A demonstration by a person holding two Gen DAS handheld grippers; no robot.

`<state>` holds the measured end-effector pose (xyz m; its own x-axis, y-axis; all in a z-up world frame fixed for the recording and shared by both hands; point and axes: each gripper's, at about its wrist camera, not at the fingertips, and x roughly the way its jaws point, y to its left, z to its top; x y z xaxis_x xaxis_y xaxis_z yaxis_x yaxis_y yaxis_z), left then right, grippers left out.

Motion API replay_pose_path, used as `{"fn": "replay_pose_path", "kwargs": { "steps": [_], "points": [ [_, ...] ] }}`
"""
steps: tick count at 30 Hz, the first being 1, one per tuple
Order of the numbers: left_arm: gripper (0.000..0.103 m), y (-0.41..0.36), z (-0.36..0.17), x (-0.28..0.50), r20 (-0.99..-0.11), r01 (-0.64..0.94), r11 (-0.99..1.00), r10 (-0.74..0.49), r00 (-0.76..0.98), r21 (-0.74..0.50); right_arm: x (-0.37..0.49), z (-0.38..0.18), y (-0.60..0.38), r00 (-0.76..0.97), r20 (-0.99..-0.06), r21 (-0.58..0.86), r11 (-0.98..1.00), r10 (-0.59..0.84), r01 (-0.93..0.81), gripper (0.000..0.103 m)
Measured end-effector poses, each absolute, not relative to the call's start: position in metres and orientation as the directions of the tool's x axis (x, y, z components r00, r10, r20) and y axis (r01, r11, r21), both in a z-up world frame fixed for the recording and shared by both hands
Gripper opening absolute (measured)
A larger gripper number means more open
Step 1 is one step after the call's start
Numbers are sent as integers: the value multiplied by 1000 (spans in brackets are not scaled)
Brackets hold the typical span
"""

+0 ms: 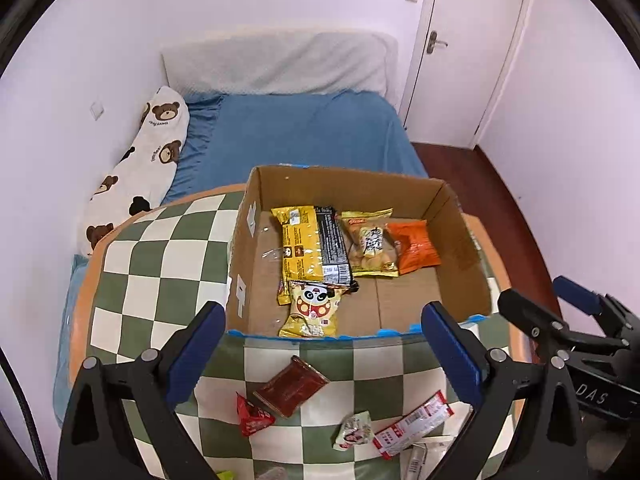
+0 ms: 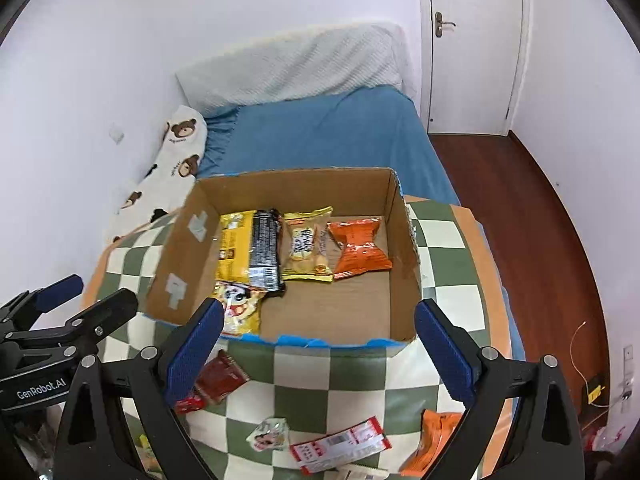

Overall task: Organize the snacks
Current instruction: 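Grasp white wrapped bread with left tool while right tool grasps white printed packet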

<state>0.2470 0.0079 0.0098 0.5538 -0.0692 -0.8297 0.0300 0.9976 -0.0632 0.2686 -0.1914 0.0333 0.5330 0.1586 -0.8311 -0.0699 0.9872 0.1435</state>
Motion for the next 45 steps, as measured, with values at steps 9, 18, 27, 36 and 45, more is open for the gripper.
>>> {"fn": "replay_pose_path", "kwargs": {
  "steps": [9,18,27,36,45],
  "points": [
    [100,6,1,211,-842,53,996,-84,532,-66,227,28,-201,491,-846,225,974,206,-22,98],
    [100,-19,-95,168,-951,130,991,-53,303,-14,163,-72,-259,242,-947,262,947,213,189,98],
    [100,-79,-202,134,-994,234,966,-110,-25,-113,70,-195,-317,-43,-969,208,895,244,394,98],
    [100,-123,-238,130,-977,275,944,-145,-158,-184,38,-245,-321,-90,-964,199,899,252,390,56],
    [56,-179,-295,123,-939,281,921,-189,-286,-271,25,-231,-365,-72,-976,158,897,205,413,58]
  ]
}}
